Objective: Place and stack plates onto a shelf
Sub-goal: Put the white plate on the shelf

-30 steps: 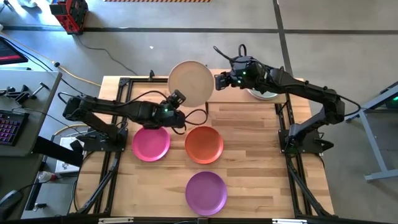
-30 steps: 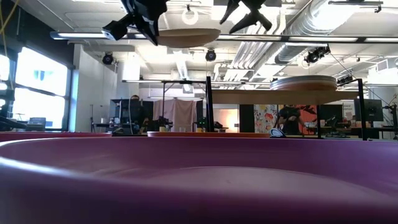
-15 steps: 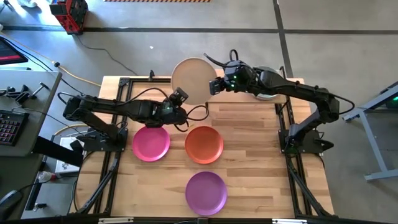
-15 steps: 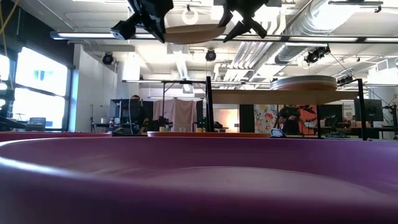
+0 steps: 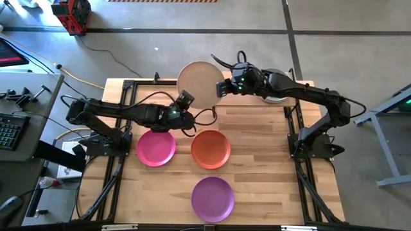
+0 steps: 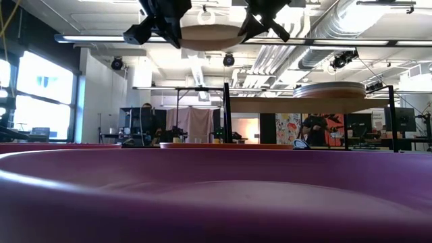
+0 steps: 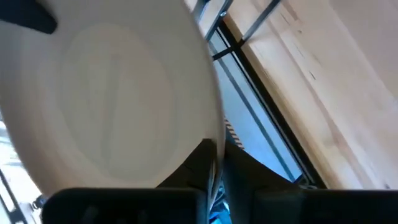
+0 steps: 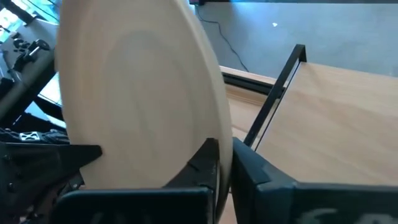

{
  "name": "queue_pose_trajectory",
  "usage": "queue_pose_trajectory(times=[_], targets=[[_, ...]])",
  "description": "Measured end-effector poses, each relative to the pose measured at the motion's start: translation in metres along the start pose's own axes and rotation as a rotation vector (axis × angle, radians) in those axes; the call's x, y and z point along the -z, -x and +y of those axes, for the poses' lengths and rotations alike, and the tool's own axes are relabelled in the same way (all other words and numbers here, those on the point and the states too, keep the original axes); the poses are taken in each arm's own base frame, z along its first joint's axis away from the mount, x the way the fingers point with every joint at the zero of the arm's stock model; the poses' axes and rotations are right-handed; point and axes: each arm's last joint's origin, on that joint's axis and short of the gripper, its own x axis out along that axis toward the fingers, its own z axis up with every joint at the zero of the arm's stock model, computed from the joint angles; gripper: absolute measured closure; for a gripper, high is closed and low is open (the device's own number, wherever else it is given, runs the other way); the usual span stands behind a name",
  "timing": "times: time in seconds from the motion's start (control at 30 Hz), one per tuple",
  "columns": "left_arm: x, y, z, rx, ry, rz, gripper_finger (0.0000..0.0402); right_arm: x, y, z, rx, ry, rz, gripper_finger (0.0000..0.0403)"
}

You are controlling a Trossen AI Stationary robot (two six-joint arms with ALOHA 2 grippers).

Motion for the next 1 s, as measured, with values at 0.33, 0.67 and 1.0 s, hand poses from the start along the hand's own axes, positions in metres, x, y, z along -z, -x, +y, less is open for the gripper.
queue_pose_trajectory(times=[0.33,0.67,1.0], targets=[[-0.001,0.0,-0.001,0.038,0.223,-0.048,0.0303,0.0,-0.001,-0.003,0.005,-0.016,0.016,0.04],[-0.002,0.01,-0.001,-0.066,0.631,0.018,0.0263,-0.011,0.001,-0.025,0.097,-0.022,0.032,0.0402],[0.001,0.01,-0.001,-0.083,0.828,0.029,0.0268,-0.04,0.01,-0.066,0.209,-0.05,-0.018,0.0402]])
